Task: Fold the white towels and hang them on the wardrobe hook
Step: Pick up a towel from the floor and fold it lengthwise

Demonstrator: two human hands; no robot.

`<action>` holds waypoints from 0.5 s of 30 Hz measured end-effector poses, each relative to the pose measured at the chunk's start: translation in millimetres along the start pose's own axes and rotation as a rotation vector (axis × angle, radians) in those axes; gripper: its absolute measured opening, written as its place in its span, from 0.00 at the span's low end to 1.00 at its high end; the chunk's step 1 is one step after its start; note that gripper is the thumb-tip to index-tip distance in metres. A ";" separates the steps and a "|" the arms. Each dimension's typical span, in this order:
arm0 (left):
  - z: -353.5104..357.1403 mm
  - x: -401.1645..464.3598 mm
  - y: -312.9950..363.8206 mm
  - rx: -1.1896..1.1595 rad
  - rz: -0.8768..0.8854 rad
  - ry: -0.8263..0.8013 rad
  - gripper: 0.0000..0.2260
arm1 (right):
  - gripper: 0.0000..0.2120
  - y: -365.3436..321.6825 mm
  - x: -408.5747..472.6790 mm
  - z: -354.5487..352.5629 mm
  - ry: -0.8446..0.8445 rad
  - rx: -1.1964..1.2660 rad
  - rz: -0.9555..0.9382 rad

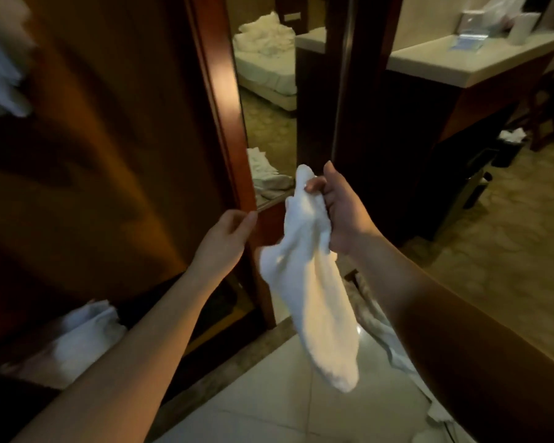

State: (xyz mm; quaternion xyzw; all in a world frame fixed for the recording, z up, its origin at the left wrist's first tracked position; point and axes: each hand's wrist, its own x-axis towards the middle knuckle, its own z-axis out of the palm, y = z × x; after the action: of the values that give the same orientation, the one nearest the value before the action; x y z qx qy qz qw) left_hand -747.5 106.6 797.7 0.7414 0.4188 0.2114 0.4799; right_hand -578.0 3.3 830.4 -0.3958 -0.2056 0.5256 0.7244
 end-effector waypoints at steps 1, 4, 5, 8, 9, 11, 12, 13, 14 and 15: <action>-14.7 -7.8 -7.6 -0.055 0.036 -0.060 0.22 | 0.28 15.0 -5.2 17.6 -0.024 0.014 0.004; -56.6 -29.6 -30.1 -0.285 0.012 -0.268 0.35 | 0.27 58.9 -21.7 69.5 -0.099 0.044 0.023; -70.7 -37.2 -39.0 -0.333 0.001 -0.315 0.38 | 0.26 72.7 -26.5 84.4 -0.113 0.050 0.028; -112.4 -57.0 -68.9 -0.398 -0.024 -0.348 0.40 | 0.25 110.1 -37.1 120.8 -0.135 0.046 0.026; -125.0 -63.1 -79.2 -0.408 -0.028 -0.336 0.43 | 0.26 120.2 -41.0 131.8 -0.151 0.047 0.024; -148.0 -76.3 -97.0 -0.421 -0.045 -0.327 0.46 | 0.27 137.8 -49.1 154.0 -0.197 0.065 0.028; -159.2 -83.9 -104.5 -0.438 -0.066 -0.342 0.43 | 0.28 145.3 -53.6 165.3 -0.209 0.080 0.034; -169.9 -91.3 -111.0 -0.456 -0.088 -0.362 0.36 | 0.29 152.5 -57.2 175.8 -0.222 0.095 0.043; -181.3 -100.2 -115.9 -0.455 -0.109 -0.393 0.28 | 0.30 160.3 -58.7 184.4 -0.236 0.102 0.051; -191.2 -106.7 -120.8 -0.440 -0.128 -0.421 0.23 | 0.30 166.4 -60.2 191.5 -0.252 0.102 0.050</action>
State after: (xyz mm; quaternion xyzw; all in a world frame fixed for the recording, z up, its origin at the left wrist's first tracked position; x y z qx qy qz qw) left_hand -994.5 143.7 785.8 0.6194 0.3002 0.1083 0.7173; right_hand -836.2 38.4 821.5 -0.2944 -0.2582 0.5987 0.6987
